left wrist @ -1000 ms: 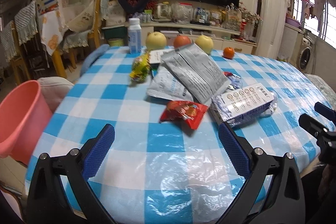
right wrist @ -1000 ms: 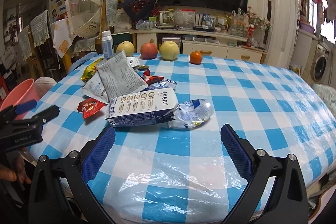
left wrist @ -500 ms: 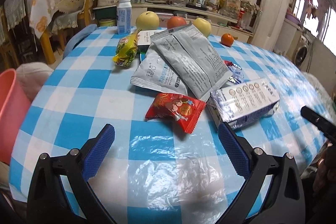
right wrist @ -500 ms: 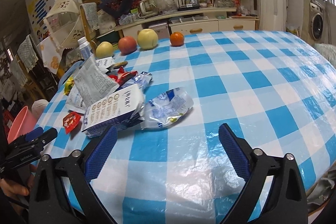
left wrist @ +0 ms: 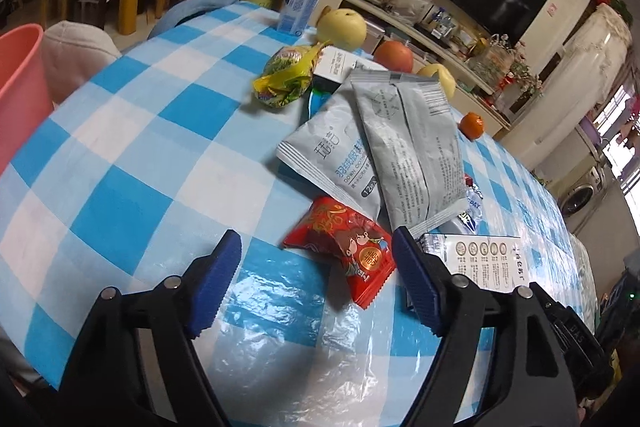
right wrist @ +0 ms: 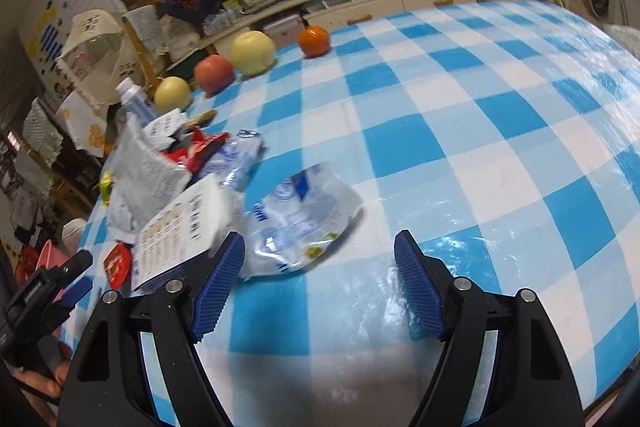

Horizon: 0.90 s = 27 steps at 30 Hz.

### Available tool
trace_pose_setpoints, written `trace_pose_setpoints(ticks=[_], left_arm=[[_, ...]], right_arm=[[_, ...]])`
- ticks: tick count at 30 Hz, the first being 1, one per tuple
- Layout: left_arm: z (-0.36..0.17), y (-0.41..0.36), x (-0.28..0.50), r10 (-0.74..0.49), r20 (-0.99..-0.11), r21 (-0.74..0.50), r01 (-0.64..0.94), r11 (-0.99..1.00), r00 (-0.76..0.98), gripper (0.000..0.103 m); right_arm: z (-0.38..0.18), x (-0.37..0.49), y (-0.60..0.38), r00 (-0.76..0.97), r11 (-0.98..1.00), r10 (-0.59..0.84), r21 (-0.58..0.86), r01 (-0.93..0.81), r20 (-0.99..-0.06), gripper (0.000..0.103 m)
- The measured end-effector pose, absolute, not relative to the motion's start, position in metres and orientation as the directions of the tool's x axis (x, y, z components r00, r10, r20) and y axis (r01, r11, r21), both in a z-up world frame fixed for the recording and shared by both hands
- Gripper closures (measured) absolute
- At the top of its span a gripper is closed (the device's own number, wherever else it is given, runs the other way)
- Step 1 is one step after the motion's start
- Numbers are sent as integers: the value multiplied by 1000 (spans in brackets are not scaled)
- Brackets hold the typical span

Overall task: Collect trash
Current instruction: 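Grasp the red candy wrapper with the left tool while the right tool grasps the plastic pouch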

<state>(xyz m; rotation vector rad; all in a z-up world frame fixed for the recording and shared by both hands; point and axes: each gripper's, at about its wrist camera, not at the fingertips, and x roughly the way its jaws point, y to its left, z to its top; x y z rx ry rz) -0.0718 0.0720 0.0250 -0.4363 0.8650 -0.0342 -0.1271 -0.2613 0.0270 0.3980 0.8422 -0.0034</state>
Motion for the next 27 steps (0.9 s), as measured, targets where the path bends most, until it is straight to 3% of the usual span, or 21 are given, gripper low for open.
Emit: trace_pose_setpoints(ticks=[7,13,15,19,22,27], left_arm=[[13,56,-59,-185,-760,-353,-156,923,623,25],[11,47,-49,-124,-763,-274,-143,951,635,26],[11,44,-49,-90,-761,-230,-138,963,642,31],[11,50,-49,-81,-752,-194,-103,975,654,37],[8,50,-49,-35,-765,-92,-56,994,643,46],[6,56,-55,21,-768,34,8,999,640,46]], right_arm=[[15,-102,-256,634,934,156,321,154,-757,25],[14,-87,-234,625,960,144,261,99,-768,18],[13,-83,-224,618,972,130,224,77,-776,13],[12,-79,-218,613,977,128,204,56,-780,13],[12,-78,-217,608,981,128,188,36,-784,13],[10,-78,-221,587,996,-2,53,76,-809,13]])
